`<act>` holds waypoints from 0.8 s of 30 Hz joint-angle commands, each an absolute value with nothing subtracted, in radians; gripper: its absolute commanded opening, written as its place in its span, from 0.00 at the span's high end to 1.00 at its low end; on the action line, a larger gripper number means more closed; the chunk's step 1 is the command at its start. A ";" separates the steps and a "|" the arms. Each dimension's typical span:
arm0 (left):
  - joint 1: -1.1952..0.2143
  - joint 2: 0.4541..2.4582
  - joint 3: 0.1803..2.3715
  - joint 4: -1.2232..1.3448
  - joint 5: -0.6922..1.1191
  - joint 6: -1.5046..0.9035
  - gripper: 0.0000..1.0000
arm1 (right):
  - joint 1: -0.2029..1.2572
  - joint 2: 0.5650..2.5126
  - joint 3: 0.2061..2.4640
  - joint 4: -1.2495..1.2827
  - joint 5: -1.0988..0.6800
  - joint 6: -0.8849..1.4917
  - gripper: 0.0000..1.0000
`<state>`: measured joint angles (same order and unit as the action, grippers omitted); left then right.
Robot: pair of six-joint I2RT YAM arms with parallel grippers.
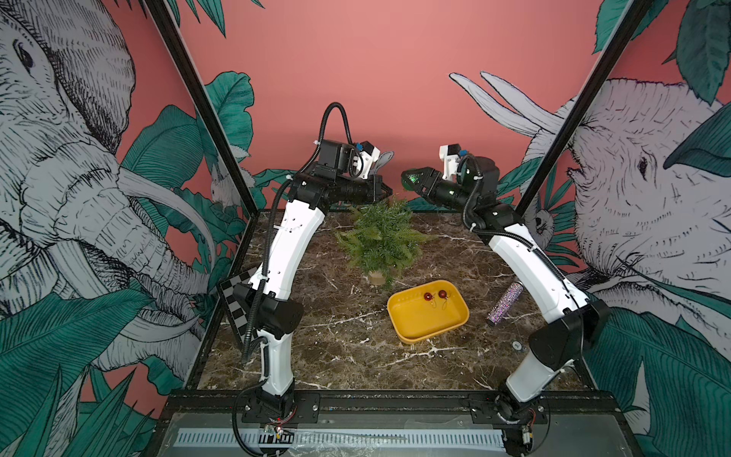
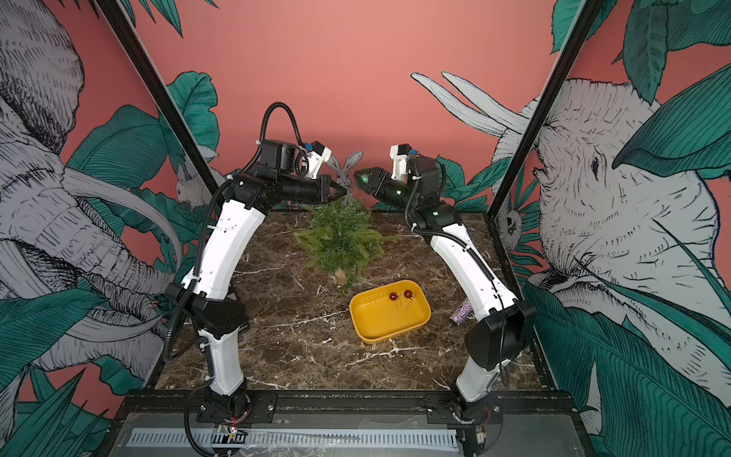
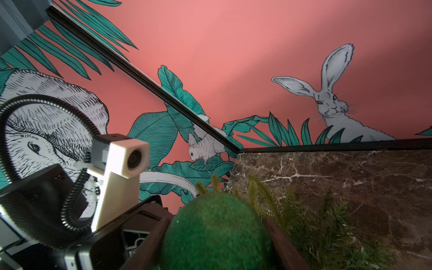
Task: Decorate the small christmas tree with ornaments
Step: Hang an ornament on the christmas tree.
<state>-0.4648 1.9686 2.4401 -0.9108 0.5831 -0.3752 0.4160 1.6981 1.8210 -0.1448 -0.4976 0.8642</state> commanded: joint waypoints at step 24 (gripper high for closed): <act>-0.451 1.965 2.431 -0.938 0.555 -0.385 1.00 | 0.406 1.716 1.829 -0.142 -0.502 0.870 0.42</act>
